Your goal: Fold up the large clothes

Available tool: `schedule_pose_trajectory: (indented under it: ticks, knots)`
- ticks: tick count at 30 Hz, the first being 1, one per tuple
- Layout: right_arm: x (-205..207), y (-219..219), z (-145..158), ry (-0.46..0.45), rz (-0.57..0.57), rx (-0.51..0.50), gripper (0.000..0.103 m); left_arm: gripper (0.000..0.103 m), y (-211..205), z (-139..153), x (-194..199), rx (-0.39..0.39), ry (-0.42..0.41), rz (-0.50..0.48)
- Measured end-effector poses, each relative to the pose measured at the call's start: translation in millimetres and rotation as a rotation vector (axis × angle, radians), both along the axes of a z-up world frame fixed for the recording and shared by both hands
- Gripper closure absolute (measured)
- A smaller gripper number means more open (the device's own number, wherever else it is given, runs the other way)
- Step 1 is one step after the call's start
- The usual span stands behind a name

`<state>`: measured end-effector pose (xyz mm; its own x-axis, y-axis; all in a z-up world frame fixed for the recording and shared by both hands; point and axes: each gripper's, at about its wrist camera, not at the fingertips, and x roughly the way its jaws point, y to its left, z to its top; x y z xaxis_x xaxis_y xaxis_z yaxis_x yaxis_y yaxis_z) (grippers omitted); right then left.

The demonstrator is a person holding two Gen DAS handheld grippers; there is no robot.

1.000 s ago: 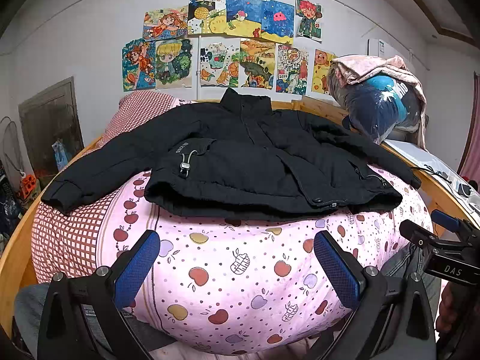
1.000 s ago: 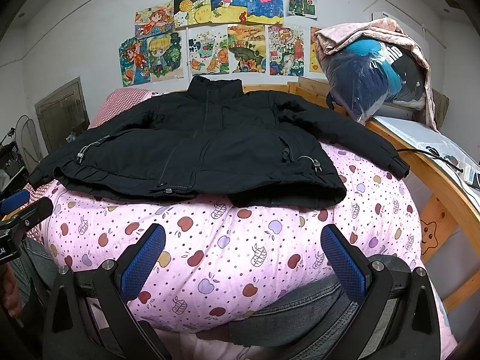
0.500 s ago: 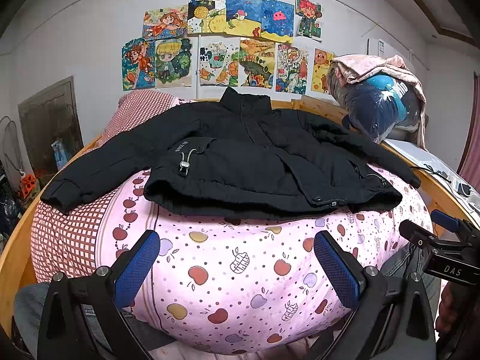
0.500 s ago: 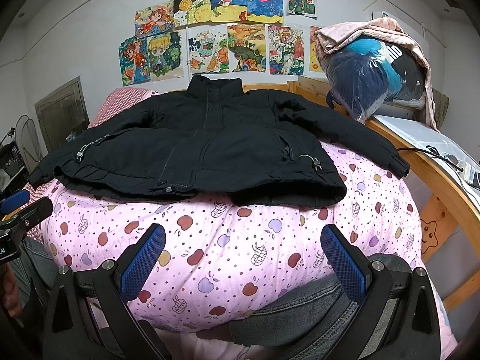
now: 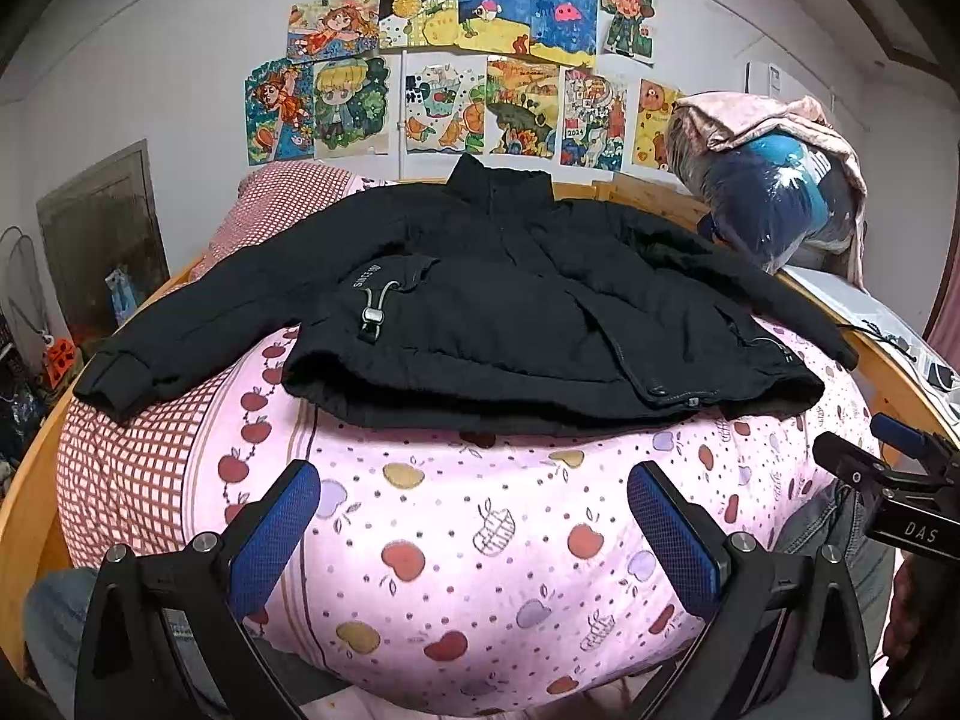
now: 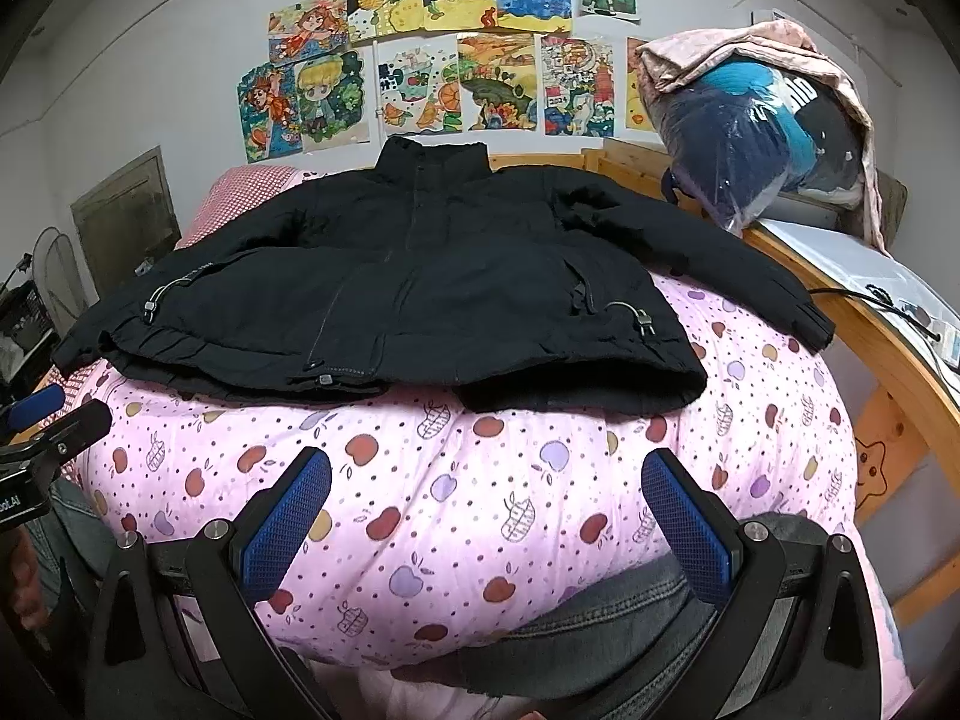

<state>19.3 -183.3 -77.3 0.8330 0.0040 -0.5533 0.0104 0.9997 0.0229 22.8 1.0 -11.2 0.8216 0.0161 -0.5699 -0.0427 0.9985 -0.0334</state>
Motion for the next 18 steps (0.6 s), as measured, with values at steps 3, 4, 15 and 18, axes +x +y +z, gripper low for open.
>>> schedule_pose_trajectory:
  ticks: [3, 4, 15, 18]
  knots:
    - [12.9, -5.8, 1.8, 0.021, 0.016, 0.013, 0.001, 0.0, 1.3, 3.5, 13.1, 0.002, 0.007, -0.004]
    - [18.7, -8.2, 2.9, 0.032, 0.015, 0.016, 0.001, 0.0, 2.6, 5.2, 18.0, 0.001, 0.008, -0.005]
    - [78.4, -28.2, 42.1, -0.037, -0.105, -0.079, 0.001, 0.0, 2.6, 40.9, 93.9, 0.04, 0.007, -0.011]
    - [96.6, -41.5, 51.1, -0.05, -0.127, -0.05, 0.001, 0.0, 1.7, 50.5, 120.9, 0.034, 0.015, -0.028]
